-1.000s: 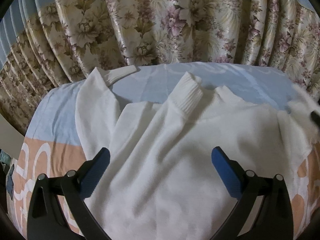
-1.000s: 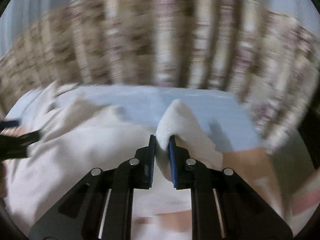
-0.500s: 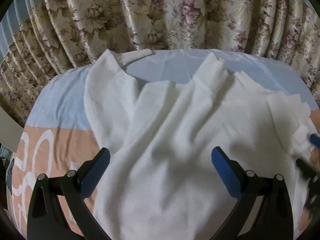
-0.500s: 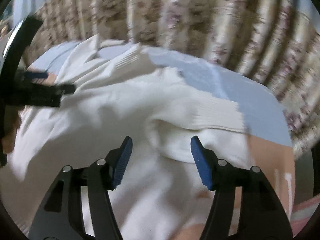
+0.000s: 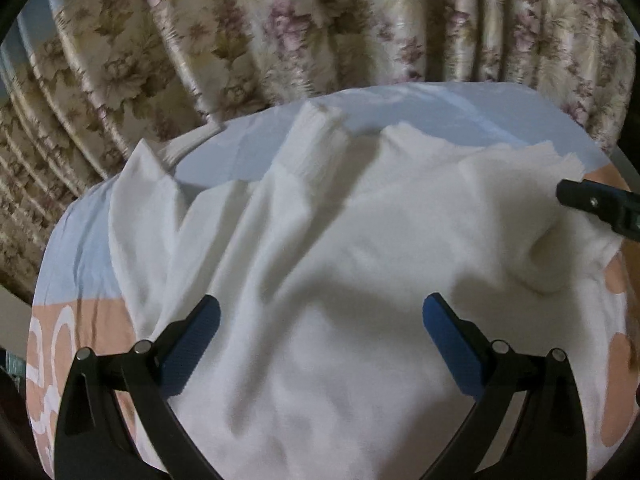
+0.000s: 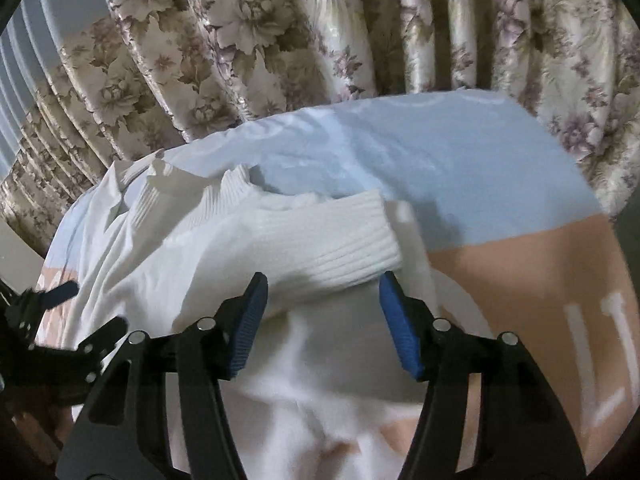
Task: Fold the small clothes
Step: 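Carry the held sleeve across the sweater body with the right tool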
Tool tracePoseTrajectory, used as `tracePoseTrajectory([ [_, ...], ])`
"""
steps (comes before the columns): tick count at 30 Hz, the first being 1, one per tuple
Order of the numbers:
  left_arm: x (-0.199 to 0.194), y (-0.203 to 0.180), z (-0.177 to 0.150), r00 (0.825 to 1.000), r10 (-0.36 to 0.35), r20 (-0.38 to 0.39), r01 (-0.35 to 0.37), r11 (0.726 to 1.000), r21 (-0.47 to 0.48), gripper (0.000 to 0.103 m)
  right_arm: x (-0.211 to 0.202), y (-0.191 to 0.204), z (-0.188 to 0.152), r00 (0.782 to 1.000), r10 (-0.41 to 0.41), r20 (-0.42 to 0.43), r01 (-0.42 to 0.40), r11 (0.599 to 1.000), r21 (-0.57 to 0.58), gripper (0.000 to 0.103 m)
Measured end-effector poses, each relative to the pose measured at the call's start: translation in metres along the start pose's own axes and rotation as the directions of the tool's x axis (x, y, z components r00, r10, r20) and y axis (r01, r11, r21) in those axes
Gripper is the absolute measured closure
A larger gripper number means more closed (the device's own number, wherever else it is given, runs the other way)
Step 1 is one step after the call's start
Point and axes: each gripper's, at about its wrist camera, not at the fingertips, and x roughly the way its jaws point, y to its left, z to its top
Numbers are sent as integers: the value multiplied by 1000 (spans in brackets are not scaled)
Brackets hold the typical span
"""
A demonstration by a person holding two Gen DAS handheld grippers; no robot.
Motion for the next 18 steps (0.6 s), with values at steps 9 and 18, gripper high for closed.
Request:
tracePoseTrajectory([
  [9,-2,59,-14,999,51,-19,-53,993,-107,1,-5,58,0,996,30,88,-13,981,-192,89],
  [18,-16,100,-34,999,36,-40,-44,969,-243,2,-9,133,-25,980,195,-44,-196,894,-404,66],
])
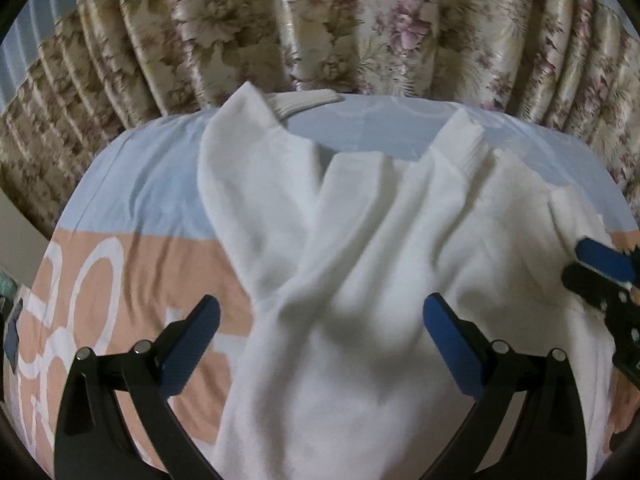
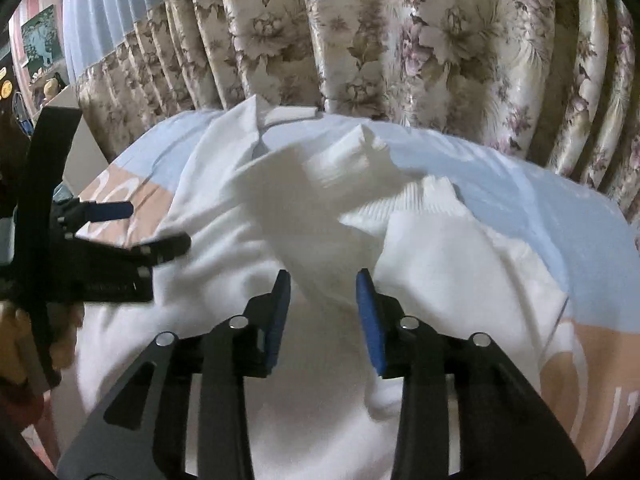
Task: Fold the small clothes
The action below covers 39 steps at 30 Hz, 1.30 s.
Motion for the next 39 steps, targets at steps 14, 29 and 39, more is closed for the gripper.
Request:
tracePoseTrajectory([
  [14,29,-63,14,997,-77,29,73,989,127,1,-45,-85,-54,970,-243,-3,237,941,243,50],
  [29,54,-37,29,934,-357,-25,357,934,-13,87,-59,-145,-60,969,-247,-17,228,864,450,40],
  [39,11,-18,31,975,-206,82,202,978,54,94,-47,-150,-57,978,-206,-29,196,861,469,40],
])
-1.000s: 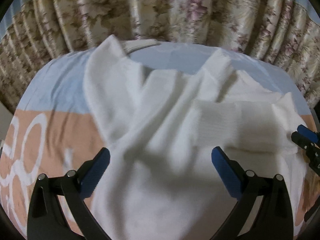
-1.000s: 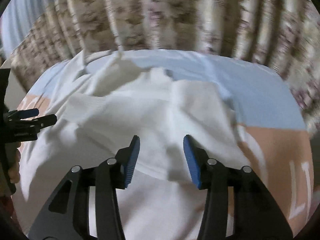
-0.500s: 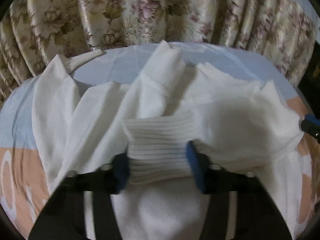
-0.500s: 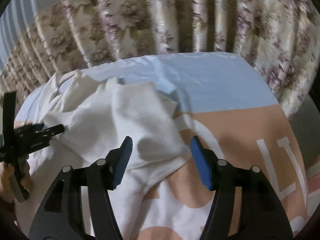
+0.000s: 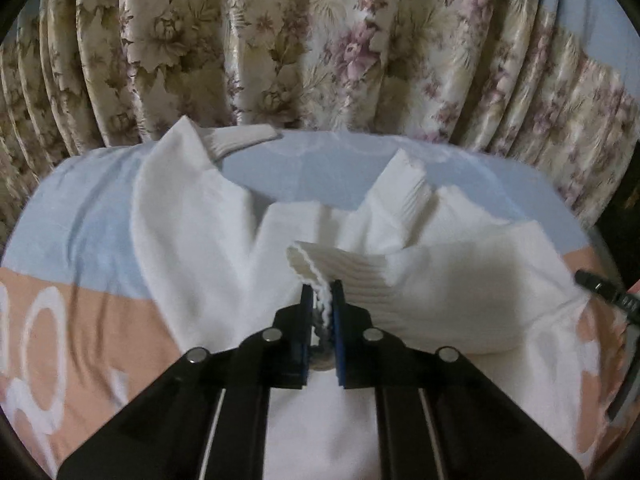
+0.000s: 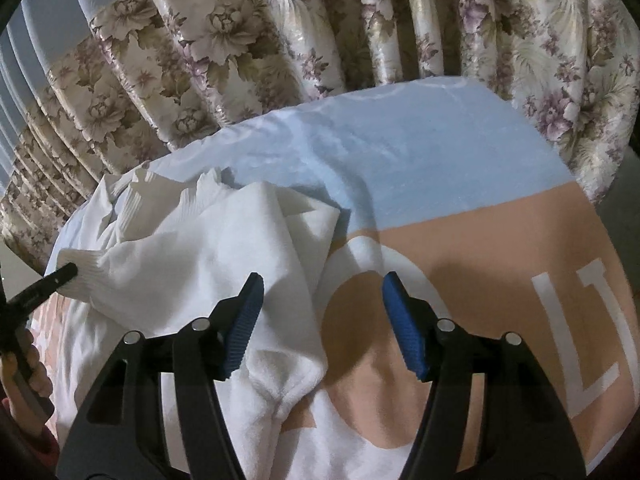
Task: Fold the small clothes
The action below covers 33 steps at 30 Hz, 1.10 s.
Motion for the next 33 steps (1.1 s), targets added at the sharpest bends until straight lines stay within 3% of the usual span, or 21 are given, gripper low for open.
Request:
tracePoseTrajectory([
  [2,9,5,-3,999,13,-33,-13,1000,-5,94,3,-1,3,1000,30,-7,-30,999,24,42],
  [4,14,9,-9,999,15,-43,-16,1000,-10,93,9,-6,9,996,92,-20,-90,994,69,56],
  [6,16,10,-13,999,26,-40,-26,1000,-12,93,17,-13,14,990,138,-34,-133,984,118,64],
  [9,14,10,-14,999,31,-37,-31,999,-8,93,35,-26,18,977,199,-71,-180,960,214,64],
  [11,13,9,-15,999,33,-35,-34,999,-3,93,44,-21,17,972,208,-106,-186,964,190,64],
  [12,13,8,-15,999,37,-33,-37,999,2,93,45,-16,16,972,208,-106,-188,967,171,64],
  [14,13,6,-14,999,38,-34,-38,999,0,93,41,-5,16,976,194,-98,-183,977,109,87],
  [18,7,1,-11,1000,0,-26,1,1000,5,94,19,5,20,998,53,-18,-54,998,-39,90],
  [21,6,-12,-9,1000,-18,-20,19,999,43,93,9,-21,29,995,99,9,-99,995,32,91],
  [22,10,-14,-9,1000,-12,-25,13,999,53,93,10,-29,30,995,98,16,-98,994,50,101],
  [23,16,-14,-10,999,3,-34,-1,998,56,93,11,-41,31,998,58,16,-59,996,71,102],
  [25,31,-9,-12,997,3,-74,0,999,37,93,12,-65,30,996,94,-5,-92,986,141,98],
  [27,34,-5,-14,996,-20,-84,21,1000,17,93,-10,-58,25,993,102,54,-105,992,72,92],
  [28,32,-5,-14,997,-19,-78,21,1000,22,93,-16,-52,22,994,95,58,-97,994,40,77],
  [30,28,-4,-13,997,-22,-68,23,1000,16,93,-25,-32,13,994,100,38,-99,995,-34,60],
  [33,24,2,-11,997,-44,-63,43,999,-18,93,-25,0,-6,996,85,1,-84,989,-121,42],
])
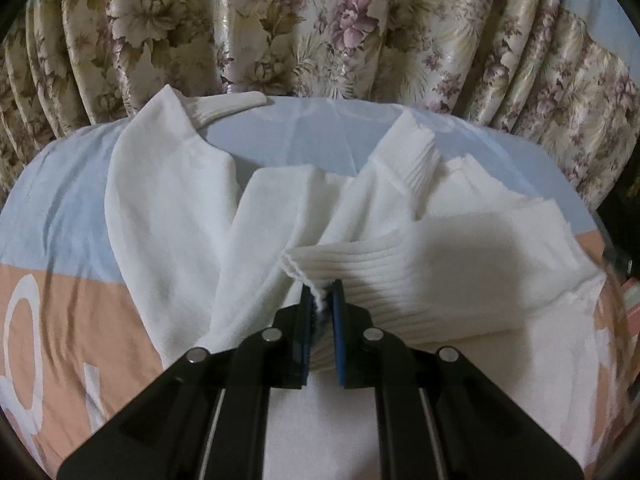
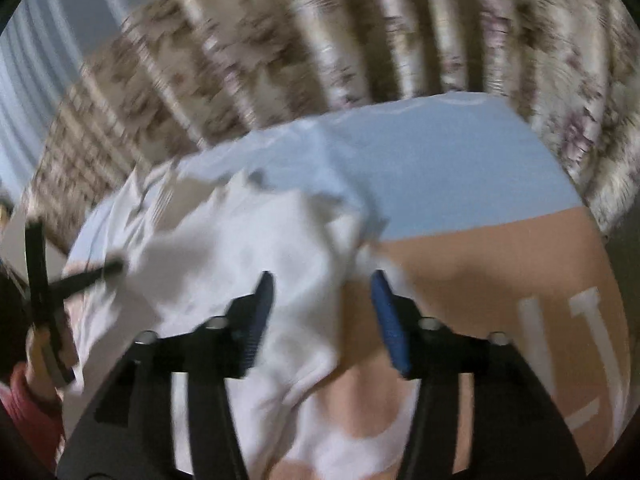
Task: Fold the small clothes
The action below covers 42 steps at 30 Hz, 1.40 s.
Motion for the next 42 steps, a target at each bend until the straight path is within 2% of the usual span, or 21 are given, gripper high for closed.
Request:
tracePoseTrajectory([
  [2,-4,5,1,1000,-8,2,8,1000,-18,94,8,18,-10,997,-76,-21,74,994,-86,39],
  [5,-7,7,5,1000,-18,0,18,1000,-21,94,24,26,-18,993,-98,-67,88,987,-132,42],
  [7,-10,5,10,1000,-20,11,20,1000,-18,94,31,27,-18,993,-91,-75,79,987,-142,70],
  [10,-13,0,15,999,-26,30,26,1000,-15,94,29,31,-13,991,-128,-23,122,978,-172,82],
  [13,-15,-7,19,999,-35,39,36,999,-13,94,10,37,-14,985,-159,69,169,968,-184,84],
  [15,-13,-16,17,998,-46,34,46,999,1,94,-4,35,-22,970,-205,129,226,958,-176,87],
  [16,-13,-22,14,998,-46,33,45,999,15,94,-7,33,-26,962,-232,145,256,952,-171,87],
  [17,-13,-24,13,999,-43,33,43,999,23,94,-11,30,-32,963,-231,139,252,953,-165,86],
  [20,-7,-17,1,1000,-21,9,21,999,28,94,-14,26,-50,981,-180,76,191,964,-184,80],
  [21,-4,-12,-3,1000,-13,-6,13,1000,21,94,-14,27,-55,986,-159,58,167,967,-192,74],
  [22,0,-5,-6,1000,-6,-24,6,1000,9,94,-15,27,-58,989,-142,35,146,970,-194,60],
  [25,0,11,-11,998,-32,-45,31,999,-22,94,-23,26,-59,987,-151,47,157,971,-181,50],
  [28,-5,13,-13,997,-54,-49,54,999,-6,93,-33,13,-49,984,-162,80,169,981,-95,38],
  [30,-2,12,-12,994,-79,-71,79,997,-5,82,-34,6,-42,980,-178,87,183,981,-58,37],
  [31,-1,10,-11,992,-96,-76,96,995,-8,67,-33,5,-40,978,-190,88,195,979,-56,37],
  [33,-1,2,-6,991,-109,-73,110,994,1,55,-30,5,-37,976,-197,93,203,978,-52,38],
  [34,-1,-2,-4,992,-110,-69,111,994,8,46,-27,5,-37,979,-181,89,186,981,-47,38],
  [35,-1,-7,-2,991,-113,-65,114,993,12,42,-26,6,-38,980,-177,89,182,982,-49,38],
  [39,4,-23,10,985,-149,-82,150,989,1,42,-16,10,-38,982,-172,79,177,982,-63,38],
  [42,4,-33,12,976,-191,-108,191,982,-7,36,-11,10,-39,985,-157,67,160,986,-53,38],
])
